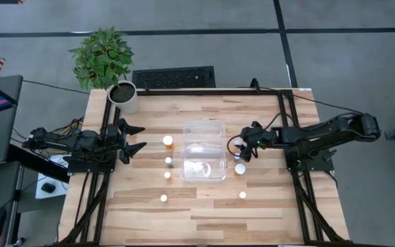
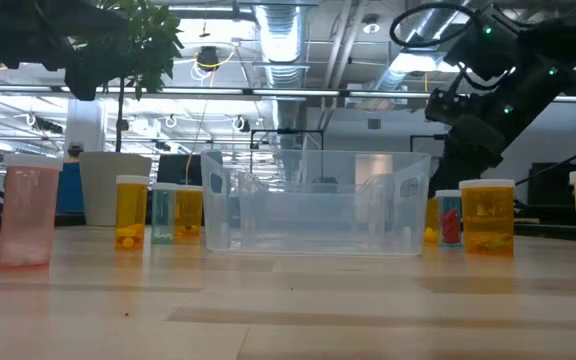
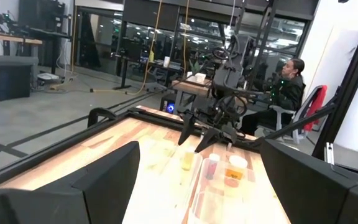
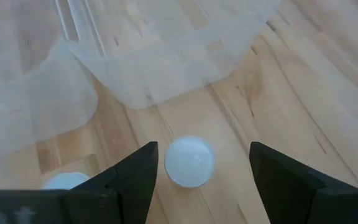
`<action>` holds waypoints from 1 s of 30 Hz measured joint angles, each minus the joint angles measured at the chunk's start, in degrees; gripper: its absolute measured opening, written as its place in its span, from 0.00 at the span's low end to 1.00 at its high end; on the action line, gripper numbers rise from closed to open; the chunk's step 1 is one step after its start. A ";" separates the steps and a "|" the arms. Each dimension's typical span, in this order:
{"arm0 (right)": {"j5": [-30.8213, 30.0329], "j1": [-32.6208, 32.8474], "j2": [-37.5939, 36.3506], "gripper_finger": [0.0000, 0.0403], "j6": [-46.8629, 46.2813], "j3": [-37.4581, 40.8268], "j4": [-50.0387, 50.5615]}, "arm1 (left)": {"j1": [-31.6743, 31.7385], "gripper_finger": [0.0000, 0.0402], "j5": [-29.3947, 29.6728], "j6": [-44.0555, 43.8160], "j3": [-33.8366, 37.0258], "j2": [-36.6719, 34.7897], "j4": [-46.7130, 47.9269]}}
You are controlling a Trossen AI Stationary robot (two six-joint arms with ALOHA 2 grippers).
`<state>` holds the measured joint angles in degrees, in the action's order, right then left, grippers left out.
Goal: Pick and place medicine bottles into bin by pill shape (circle, oval)
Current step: Put the orange tablet bottle into the top transparent bin
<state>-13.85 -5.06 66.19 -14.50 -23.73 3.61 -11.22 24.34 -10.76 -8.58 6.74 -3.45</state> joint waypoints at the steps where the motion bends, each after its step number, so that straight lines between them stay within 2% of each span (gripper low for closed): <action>1: 0.00 0.00 0.44 0.66 0.00 0.00 0.04 | 0.00 0.82 0.00 0.00 0.00 0.00 0.04; 8: 0.00 0.02 2.61 0.62 0.02 0.00 -1.17 | 0.00 0.82 0.02 0.00 -0.02 0.00 0.13; 24: 0.00 -0.72 2.43 0.28 1.46 0.00 -2.87 | 0.00 0.82 0.04 0.00 -0.04 0.00 0.14; 30: 0.00 -0.72 2.43 0.26 1.46 0.00 -2.88 | 0.00 0.82 0.04 0.00 -0.04 0.00 0.14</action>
<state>-13.85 -5.78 68.62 -13.04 -23.73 0.73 -11.22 24.38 -10.76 -8.62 6.74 -3.31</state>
